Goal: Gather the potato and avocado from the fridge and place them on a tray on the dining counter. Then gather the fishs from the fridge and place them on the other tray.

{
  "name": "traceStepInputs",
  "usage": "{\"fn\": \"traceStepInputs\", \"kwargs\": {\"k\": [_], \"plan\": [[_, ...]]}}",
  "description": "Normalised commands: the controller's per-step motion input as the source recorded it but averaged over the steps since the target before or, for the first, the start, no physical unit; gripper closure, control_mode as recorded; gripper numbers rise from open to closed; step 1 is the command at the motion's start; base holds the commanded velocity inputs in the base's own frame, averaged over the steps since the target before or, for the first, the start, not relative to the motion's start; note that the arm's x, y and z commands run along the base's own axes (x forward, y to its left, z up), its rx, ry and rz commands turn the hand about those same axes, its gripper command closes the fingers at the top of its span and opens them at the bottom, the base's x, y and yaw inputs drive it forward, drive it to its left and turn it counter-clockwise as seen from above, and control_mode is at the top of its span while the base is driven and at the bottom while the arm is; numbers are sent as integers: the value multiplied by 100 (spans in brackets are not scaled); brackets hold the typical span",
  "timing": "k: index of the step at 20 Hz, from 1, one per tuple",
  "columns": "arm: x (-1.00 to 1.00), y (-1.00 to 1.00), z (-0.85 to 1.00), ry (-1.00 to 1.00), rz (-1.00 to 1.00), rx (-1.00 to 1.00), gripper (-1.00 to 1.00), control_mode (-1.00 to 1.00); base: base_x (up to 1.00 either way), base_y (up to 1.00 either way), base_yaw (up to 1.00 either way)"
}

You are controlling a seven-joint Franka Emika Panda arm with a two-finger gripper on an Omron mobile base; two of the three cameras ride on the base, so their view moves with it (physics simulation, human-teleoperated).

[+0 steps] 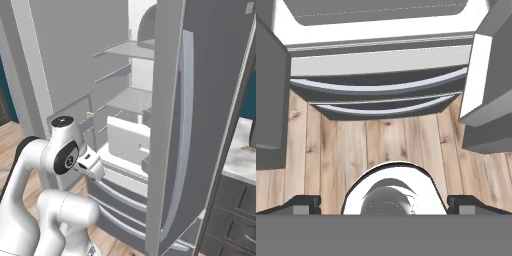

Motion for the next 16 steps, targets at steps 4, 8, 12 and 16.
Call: {"fn": "traceStepInputs", "kwargs": {"k": [4,8,12,16], "plan": [[0,0,0,0,0,0,-100,100,28,-28,0],[0,0,0,0,0,0,-100,100,24,-27,0],[0,0,0,0,0,0,-100,100,20,-31,0],[0,0,0,0,0,0,-100,100,20,-24,-7]]}}
